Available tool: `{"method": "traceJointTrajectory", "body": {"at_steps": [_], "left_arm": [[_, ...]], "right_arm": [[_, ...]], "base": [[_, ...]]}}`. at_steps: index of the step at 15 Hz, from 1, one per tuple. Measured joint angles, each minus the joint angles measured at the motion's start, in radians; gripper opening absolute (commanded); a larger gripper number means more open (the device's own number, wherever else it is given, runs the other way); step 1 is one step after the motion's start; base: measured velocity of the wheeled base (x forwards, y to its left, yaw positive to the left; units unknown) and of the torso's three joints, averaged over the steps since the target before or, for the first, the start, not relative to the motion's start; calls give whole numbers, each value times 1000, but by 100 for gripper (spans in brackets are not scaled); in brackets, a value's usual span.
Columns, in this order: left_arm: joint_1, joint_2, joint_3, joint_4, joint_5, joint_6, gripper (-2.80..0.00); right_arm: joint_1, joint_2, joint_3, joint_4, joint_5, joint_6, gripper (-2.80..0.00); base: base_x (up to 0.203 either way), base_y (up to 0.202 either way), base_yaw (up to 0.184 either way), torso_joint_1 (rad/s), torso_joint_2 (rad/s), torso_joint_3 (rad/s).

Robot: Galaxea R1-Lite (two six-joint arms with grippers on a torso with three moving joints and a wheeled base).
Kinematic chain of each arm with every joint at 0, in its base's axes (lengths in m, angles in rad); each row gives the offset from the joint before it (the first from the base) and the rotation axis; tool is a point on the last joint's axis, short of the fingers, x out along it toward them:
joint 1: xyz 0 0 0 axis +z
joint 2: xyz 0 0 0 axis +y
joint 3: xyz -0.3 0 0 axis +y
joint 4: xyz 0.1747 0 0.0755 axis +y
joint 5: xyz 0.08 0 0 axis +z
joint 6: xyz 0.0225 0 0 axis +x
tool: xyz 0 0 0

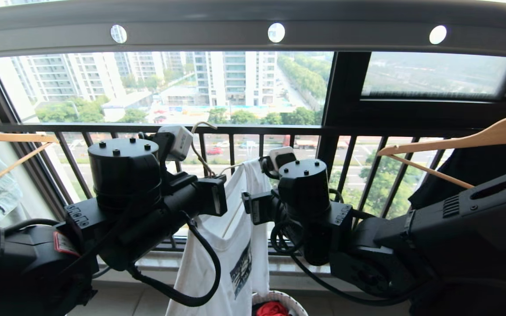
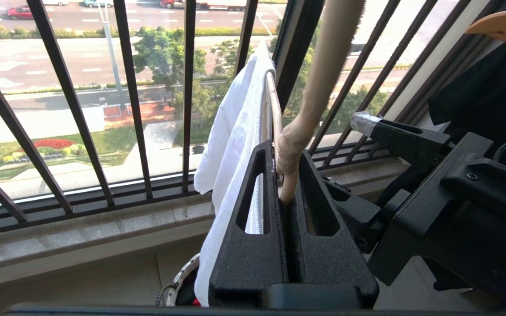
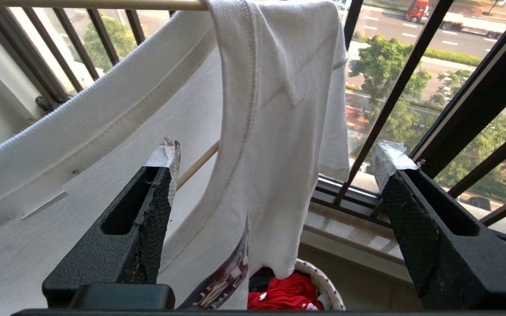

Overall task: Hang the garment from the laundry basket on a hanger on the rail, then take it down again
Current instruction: Take the clothes off the clothes rack

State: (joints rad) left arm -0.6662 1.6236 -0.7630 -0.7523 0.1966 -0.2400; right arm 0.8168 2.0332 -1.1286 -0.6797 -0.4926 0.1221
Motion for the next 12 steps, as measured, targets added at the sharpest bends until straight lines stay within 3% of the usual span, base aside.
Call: {"method": "traceJointTrajectory", "body": {"at_steps": [6,12], "left_arm": [[-6,-18,-1,4,0,1,-280],[-6,-29,0,4,0,1,-280]], "right_arm": [[5,45,-17,-80,-38,-10,0],[-12,119,-42,-247,-114,-127,0]], "base": [[0,0,0,0,0,0],[0,0,0,0,0,0]]}}
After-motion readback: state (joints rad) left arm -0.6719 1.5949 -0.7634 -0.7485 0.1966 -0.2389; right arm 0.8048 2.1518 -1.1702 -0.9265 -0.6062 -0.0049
